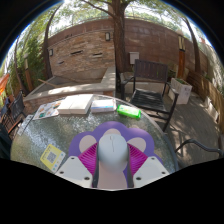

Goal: Arrange mouse

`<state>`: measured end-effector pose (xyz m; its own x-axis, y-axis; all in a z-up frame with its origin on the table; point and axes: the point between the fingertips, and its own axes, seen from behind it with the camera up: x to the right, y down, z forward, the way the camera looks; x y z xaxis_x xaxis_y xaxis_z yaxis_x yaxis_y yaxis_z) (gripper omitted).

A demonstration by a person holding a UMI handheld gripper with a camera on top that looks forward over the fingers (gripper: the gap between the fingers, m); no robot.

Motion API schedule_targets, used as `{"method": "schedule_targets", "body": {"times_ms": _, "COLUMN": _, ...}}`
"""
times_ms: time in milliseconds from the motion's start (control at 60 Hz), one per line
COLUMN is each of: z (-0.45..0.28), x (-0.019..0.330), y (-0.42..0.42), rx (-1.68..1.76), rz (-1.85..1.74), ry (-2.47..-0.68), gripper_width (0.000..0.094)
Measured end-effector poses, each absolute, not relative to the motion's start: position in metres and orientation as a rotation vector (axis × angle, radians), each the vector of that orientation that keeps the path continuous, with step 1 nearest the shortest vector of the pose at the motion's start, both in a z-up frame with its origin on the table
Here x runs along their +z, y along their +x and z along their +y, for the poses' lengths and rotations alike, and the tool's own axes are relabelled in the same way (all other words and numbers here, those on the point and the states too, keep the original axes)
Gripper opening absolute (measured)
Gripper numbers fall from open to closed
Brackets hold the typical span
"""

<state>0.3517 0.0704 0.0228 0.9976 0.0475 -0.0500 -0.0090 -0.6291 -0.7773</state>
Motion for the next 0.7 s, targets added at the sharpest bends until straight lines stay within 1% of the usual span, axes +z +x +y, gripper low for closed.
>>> {"method": "schedule_targets", "body": {"times_ms": 67, "z": 0.066, "x": 0.0, "y": 0.352, "rx": 0.074, "rz": -0.035, "ry": -2.292, "gripper_width": 0.0458}}
{"method": "schedule_targets", "body": {"times_ms": 150, "z": 0.063, "x": -0.006, "y": 0.352, "rx": 0.074, "rz": -0.032, "ry": -2.314, "gripper_width": 0.0534}}
{"method": "schedule_targets", "body": {"times_ms": 183, "z": 0.063, "x": 0.0, "y": 0.355, "rx": 0.061, "rz": -0.027, "ry": -2.309, "gripper_width": 0.062}}
{"method": "schedule_targets", "body": {"times_ms": 233, "z": 0.06, "x": 0.008, "y": 0.354, "rx": 0.053, "rz": -0.035, "ry": -2.289, "gripper_width": 0.0832}}
{"method": "schedule_targets", "body": {"times_ms": 250, "z": 0.058, "x": 0.011, "y": 0.355, "rx": 0.05, "rz": -0.037, "ry": -2.285, "gripper_width": 0.0865}}
{"method": "schedule_targets", "body": {"times_ms": 300, "z": 0.049, "x": 0.025, "y": 0.353, "rx": 0.037, "rz": -0.045, "ry": -2.276, "gripper_width": 0.0841}}
{"method": "schedule_targets", "body": {"times_ms": 433, "z": 0.017, "x": 0.072, "y": 0.35, "rx": -0.018, "rz": -0.058, "ry": -2.236, "gripper_width": 0.0855}}
{"method": "schedule_targets", "body": {"times_ms": 600, "z": -0.052, "x": 0.139, "y": 0.338, "rx": -0.073, "rz": -0.034, "ry": -2.177, "gripper_width": 0.0852}}
{"method": "schedule_targets", "body": {"times_ms": 700, "z": -0.098, "x": 0.171, "y": 0.328, "rx": -0.103, "rz": -0.027, "ry": -2.141, "gripper_width": 0.085}}
